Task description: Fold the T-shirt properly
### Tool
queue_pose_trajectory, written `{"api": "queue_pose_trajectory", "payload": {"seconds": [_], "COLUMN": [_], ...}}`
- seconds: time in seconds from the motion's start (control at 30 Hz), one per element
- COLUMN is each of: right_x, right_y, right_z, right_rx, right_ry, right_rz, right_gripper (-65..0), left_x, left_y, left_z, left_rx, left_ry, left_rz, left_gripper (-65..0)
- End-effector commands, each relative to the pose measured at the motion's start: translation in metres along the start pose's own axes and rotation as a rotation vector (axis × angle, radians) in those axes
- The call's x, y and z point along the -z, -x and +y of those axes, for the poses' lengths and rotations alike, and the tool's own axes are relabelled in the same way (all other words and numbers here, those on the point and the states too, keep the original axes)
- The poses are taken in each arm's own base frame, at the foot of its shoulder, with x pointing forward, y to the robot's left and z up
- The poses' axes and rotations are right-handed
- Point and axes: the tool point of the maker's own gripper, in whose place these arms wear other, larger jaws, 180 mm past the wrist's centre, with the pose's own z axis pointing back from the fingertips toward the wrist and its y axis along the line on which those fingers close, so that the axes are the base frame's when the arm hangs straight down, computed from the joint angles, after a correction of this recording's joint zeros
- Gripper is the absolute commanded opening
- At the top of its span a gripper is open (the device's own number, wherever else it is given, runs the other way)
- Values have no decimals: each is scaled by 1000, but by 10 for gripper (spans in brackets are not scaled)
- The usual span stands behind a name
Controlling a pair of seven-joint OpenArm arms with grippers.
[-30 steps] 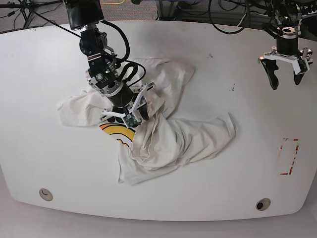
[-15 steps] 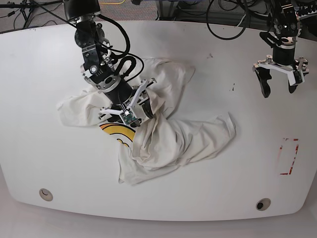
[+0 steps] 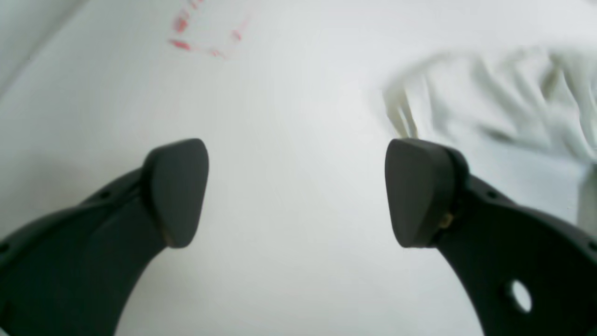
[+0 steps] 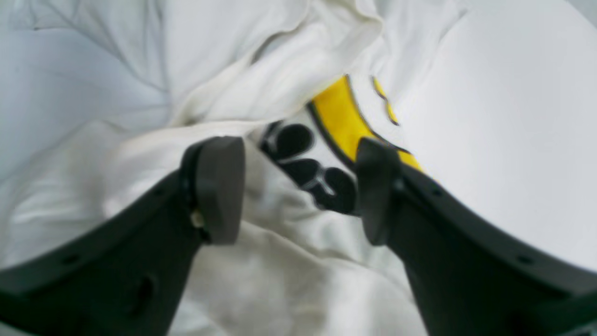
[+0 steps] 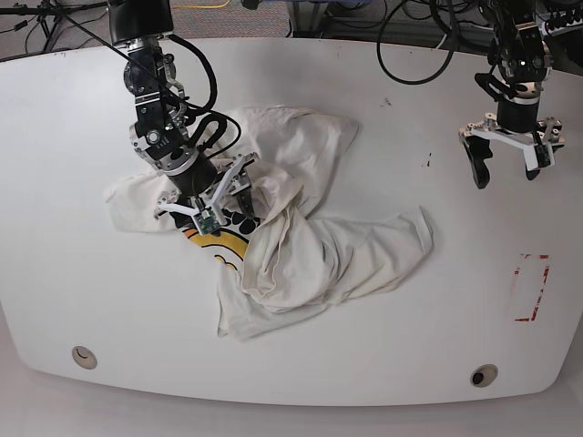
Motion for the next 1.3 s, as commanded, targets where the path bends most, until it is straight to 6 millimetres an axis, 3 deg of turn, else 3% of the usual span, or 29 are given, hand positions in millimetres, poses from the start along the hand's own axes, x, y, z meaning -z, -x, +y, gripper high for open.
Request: {"api": "queue_pose_trajectory", "payload": {"seconds": [0.0, 0.17, 0.5, 0.83, 1.03, 1.27], "right_x": [-4, -5, -9, -13, -29, -43], "right_y": [-16, -15, -16, -11, 6, 5], "right_z": [-10, -12, 2, 14, 31, 27], "right_rx": [-4, 14, 53, 77, 116, 144], "right_ry": [19, 30, 4, -14, -45, -35], "right_rz": [-46, -51, -73, -68, -44, -62], "right_gripper": [-261, -252, -261, -274, -269, -266], "left_x": [-4, -6, -8, -4, -3, 2], "left_y": [-11, -6, 0, 0, -1, -7], "left_z": [-2, -7, -17, -42, -33, -41], "left_rx": [19, 20, -3, -21, 2, 1], "left_ry": [6, 17, 49, 121, 96, 119], "left_rz": [-37, -23, -24, -26, -24, -42], "left_gripper": [-100, -106, -127, -115, -108, -108]}}
